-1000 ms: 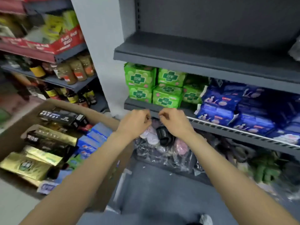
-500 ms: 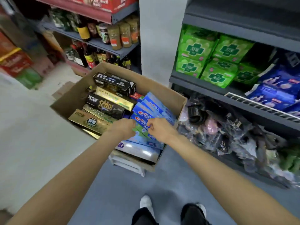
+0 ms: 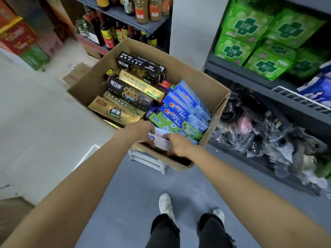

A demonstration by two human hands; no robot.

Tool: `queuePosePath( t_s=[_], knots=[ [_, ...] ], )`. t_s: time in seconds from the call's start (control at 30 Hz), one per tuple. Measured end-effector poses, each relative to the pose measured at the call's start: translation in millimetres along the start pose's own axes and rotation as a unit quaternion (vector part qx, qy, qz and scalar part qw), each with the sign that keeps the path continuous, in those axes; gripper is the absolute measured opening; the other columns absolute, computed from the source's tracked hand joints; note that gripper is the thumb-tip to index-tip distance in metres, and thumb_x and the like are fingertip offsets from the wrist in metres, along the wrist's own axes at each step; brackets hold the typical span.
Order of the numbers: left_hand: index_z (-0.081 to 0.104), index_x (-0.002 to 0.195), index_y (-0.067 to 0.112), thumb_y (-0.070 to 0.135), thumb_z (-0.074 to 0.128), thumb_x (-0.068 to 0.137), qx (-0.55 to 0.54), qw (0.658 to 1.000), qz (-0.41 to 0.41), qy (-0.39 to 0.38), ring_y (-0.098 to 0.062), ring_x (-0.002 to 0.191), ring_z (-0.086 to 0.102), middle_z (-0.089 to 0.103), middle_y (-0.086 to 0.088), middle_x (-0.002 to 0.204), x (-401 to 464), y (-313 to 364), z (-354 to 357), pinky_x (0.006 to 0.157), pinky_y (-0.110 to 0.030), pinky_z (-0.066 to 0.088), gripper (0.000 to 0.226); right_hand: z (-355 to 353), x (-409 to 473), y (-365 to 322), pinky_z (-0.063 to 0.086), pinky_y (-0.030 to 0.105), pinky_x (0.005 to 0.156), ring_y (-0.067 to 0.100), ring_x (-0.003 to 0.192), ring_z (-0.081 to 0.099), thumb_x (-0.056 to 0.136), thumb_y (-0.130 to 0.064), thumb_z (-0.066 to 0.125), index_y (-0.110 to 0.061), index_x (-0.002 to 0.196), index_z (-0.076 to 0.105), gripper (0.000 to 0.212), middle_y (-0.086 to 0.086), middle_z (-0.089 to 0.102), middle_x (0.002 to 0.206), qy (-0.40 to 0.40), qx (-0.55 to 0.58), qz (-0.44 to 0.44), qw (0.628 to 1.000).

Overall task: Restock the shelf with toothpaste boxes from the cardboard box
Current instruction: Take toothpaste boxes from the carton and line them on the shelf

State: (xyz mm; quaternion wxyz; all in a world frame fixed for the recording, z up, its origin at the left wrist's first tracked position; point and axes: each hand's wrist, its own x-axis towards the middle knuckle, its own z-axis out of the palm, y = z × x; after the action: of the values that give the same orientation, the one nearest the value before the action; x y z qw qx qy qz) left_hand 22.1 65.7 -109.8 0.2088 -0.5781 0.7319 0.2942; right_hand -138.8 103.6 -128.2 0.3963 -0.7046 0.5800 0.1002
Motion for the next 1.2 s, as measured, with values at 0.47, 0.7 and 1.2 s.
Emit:
queuePosePath(
  t_s=[0.47, 0.7, 1.2],
  knots=[
    [0.063, 0.109, 0.018, 0.03, 0.079, 0.073, -0.178, 0.941, 0.157, 0.241, -0.014, 0.093, 0.048, 0.053, -0.001, 0.101, -26, 41, -90, 0.072, -0.018, 0.036, 0.04, -127, -58, 28, 0.039, 0.023, 0.076, 0.017, 0.097, 0.061, 0.076, -0.015, 0.069, -0.02, 0.105, 0.062, 0.03, 0.002, 0.065, 0.107, 0.175, 0.125, -0.06, 0.975],
    [0.061, 0.11, 0.013, 0.026, 0.073, 0.079, -0.168, 0.899, 0.265, 0.306, -0.012, 0.096, 0.049, 0.053, 0.0, 0.102, -19, 166, -159, 0.078, -0.019, 0.033, 0.036, -212, -128, 101, 0.047, 0.036, 0.078, 0.018, 0.092, 0.061, 0.08, -0.031, 0.068, -0.025, 0.11, 0.058, 0.032, -0.004, 0.066, 0.108, 0.331, 0.095, -0.059, 0.937],
    [0.06, 0.117, 0.025, 0.044, 0.065, 0.082, -0.101, 0.805, 0.396, 0.43, -0.017, 0.105, 0.052, 0.052, 0.004, 0.107, 31, 603, -213, 0.092, -0.039, 0.046, 0.04, -380, -349, 417, 0.031, 0.041, 0.108, 0.021, 0.112, 0.052, 0.088, -0.037, 0.06, -0.026, 0.128, 0.056, 0.042, 0.0, 0.057, 0.121, 0.579, -0.06, 0.058, 0.811]
  ],
)
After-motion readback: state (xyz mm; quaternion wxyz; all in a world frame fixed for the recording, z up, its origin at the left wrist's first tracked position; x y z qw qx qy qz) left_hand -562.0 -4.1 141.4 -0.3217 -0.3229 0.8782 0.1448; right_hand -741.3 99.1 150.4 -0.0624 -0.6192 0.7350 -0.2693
